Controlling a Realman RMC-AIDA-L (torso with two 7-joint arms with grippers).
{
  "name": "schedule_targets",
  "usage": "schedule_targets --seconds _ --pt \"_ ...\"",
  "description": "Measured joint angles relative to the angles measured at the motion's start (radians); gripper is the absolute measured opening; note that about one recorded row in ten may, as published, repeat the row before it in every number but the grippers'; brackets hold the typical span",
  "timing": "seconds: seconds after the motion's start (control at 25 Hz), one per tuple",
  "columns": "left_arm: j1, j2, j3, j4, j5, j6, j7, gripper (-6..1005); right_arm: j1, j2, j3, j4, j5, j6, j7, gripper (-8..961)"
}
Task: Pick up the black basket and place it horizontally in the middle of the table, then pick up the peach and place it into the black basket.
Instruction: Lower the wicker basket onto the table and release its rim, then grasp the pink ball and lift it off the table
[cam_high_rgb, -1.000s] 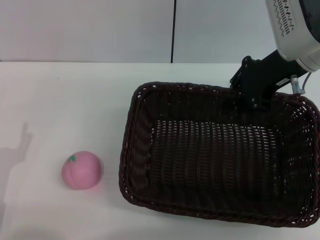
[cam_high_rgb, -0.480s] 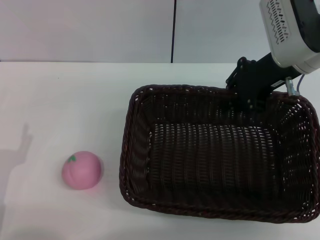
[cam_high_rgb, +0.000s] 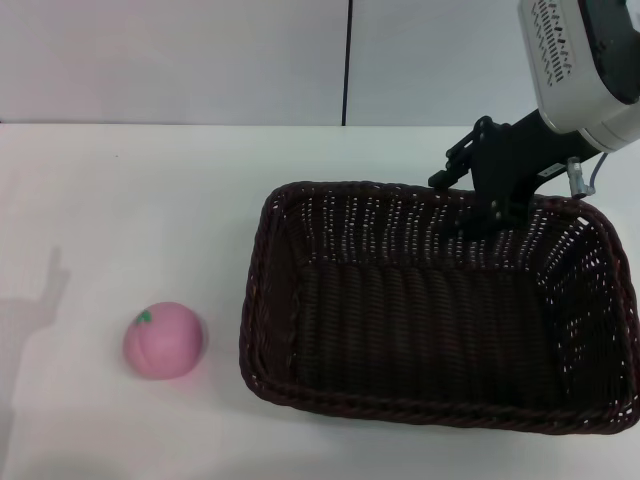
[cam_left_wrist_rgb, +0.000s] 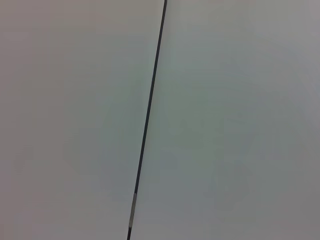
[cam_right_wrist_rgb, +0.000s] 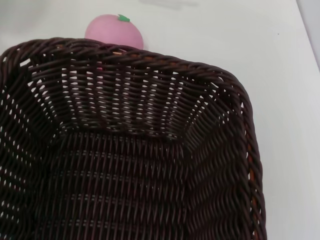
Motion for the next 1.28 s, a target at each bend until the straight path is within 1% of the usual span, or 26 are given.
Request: schedule_targets --seconds 0.12,0.28,0.32,0.4,0.44,0.48,0.52,0.56,0.6,0.64,0.68,0.72,0.76,0.8,0.84,0.88,0.92,0.96,1.0,1.04,1.08,1.12,1.16,1.2,1.24,1.28 --pt "0.000 0.000 0.005 0.000 0.000 0.000 0.000 843 -0.002 0.000 0.001 -0.001 0.000 0.000 0.001 511" --pt "0.005 0.000 0.010 0.002 0.000 0.003 0.000 843 -0.010 0.002 0.003 -0.028 0.004 -0.007 0.018 590" --pt "0.008 0.003 0.029 0.009 0.000 0.010 0.000 843 -0.028 0.004 0.001 -0.068 0.011 -0.014 0.032 610" --pt "0.008 0.003 0.029 0.009 0.000 0.010 0.000 844 -0.045 0.005 0.000 -0.100 0.027 -0.024 0.041 610" --pt "0.010 0.007 0.105 0.048 0.006 0.029 -0.012 844 -0.083 0.005 0.002 -0.170 0.075 -0.051 0.061 610" --pt "0.010 0.007 0.105 0.048 0.006 0.029 -0.012 844 -0.083 0.005 0.002 -0.170 0.075 -0.051 0.061 610" --pt "0.022 0.011 0.214 0.142 0.019 0.044 -0.093 844 -0.106 0.005 0.004 -0.211 0.113 -0.068 0.074 610" --pt "0.022 0.011 0.214 0.142 0.019 0.044 -0.093 844 -0.134 0.004 0.008 -0.257 0.155 -0.085 0.088 610" --pt "0.037 0.013 0.267 0.209 0.023 0.043 -0.166 844 -0.174 0.005 0.011 -0.310 0.207 -0.096 0.102 611" --pt "0.063 0.015 0.336 0.313 0.026 0.037 -0.282 844 -0.246 0.006 0.012 -0.388 0.295 -0.101 0.121 611" --pt "0.079 0.018 0.362 0.363 0.026 0.032 -0.335 844 -0.246 0.006 0.012 -0.388 0.295 -0.101 0.121 611" --pt "0.094 0.021 0.386 0.411 0.028 0.026 -0.382 844 -0.336 0.006 0.012 -0.456 0.415 -0.097 0.131 611" --pt "0.105 0.024 0.403 0.449 0.031 0.020 -0.416 844 -0.336 0.006 0.012 -0.456 0.415 -0.097 0.131 611" --pt "0.122 0.033 0.418 0.499 0.054 0.007 -0.461 844 -0.377 0.007 0.015 -0.472 0.482 -0.094 0.132 611" --pt "0.131 0.039 0.424 0.527 0.070 -0.002 -0.488 843 -0.455 0.008 0.023 -0.469 0.619 -0.085 0.130 611" --pt "0.140 0.048 0.425 0.565 0.115 -0.017 -0.528 843 -0.455 0.008 0.023 -0.469 0.619 -0.085 0.130 611" --pt "0.144 0.052 0.424 0.582 0.135 -0.026 -0.543 843 -0.533 0.010 0.027 -0.411 0.787 -0.063 0.097 611" --pt "0.146 0.058 0.422 0.606 0.177 -0.045 -0.567 843 -0.533 0.010 0.027 -0.411 0.787 -0.063 0.097 611" --pt "0.148 0.062 0.421 0.620 0.200 -0.057 -0.580 843 -0.564 0.010 0.027 -0.371 0.862 -0.054 0.065 611" --pt "0.149 0.064 0.420 0.649 0.252 -0.095 -0.590 843 -0.626 0.011 0.027 -0.252 1.026 -0.038 -0.034 611" --pt "0.149 0.064 0.420 0.649 0.252 -0.095 -0.590 843 -0.626 0.011 0.027 -0.252 1.026 -0.038 -0.034 611" --pt "0.149 0.063 0.420 0.659 0.270 -0.109 -0.589 843 -0.671 0.010 0.029 -0.091 1.200 -0.044 -0.150 611" --pt "0.148 0.061 0.420 0.669 0.289 -0.125 -0.586 843 -0.687 0.008 0.033 0.001 1.284 -0.055 -0.219 611" --pt "0.148 0.061 0.420 0.669 0.289 -0.125 -0.586 843 -0.687 0.008 0.033 0.001 1.284 -0.055 -0.219 611" --pt "0.146 0.058 0.419 0.677 0.312 -0.143 -0.583 843 -0.698 0.006 0.064 0.201 1.428 -0.096 -0.353 611" --pt "0.146 0.058 0.419 0.677 0.312 -0.143 -0.583 844 -0.698 0.006 0.064 0.201 1.428 -0.096 -0.353 611"
